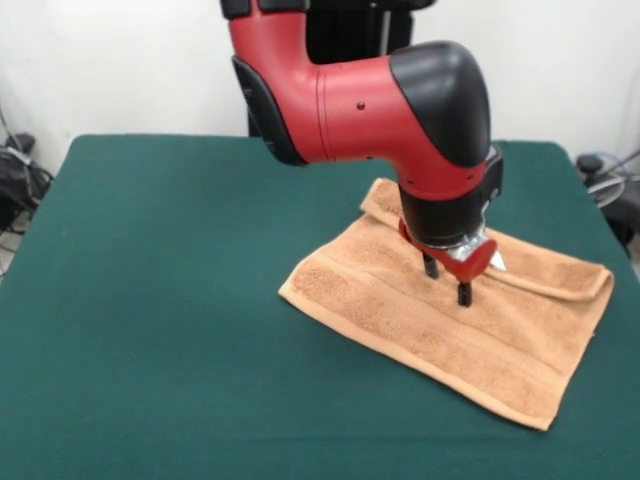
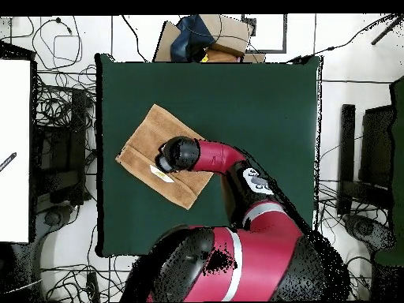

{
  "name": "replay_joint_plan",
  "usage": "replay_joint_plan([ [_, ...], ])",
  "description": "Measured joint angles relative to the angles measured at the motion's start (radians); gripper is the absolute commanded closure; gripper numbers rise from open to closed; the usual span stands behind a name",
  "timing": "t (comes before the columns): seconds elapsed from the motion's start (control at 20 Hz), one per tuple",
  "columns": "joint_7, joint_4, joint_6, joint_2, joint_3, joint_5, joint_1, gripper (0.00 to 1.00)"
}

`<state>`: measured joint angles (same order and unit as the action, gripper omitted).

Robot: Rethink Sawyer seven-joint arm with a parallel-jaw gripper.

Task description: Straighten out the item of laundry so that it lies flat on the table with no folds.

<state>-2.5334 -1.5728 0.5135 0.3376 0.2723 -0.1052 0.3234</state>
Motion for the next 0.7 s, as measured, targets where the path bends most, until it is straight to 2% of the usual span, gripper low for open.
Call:
replay_joint_plan([
  [0.7, 0.000, 0.002, 0.000, 0.005, 0.002, -0.027, -0.006, 0.00],
])
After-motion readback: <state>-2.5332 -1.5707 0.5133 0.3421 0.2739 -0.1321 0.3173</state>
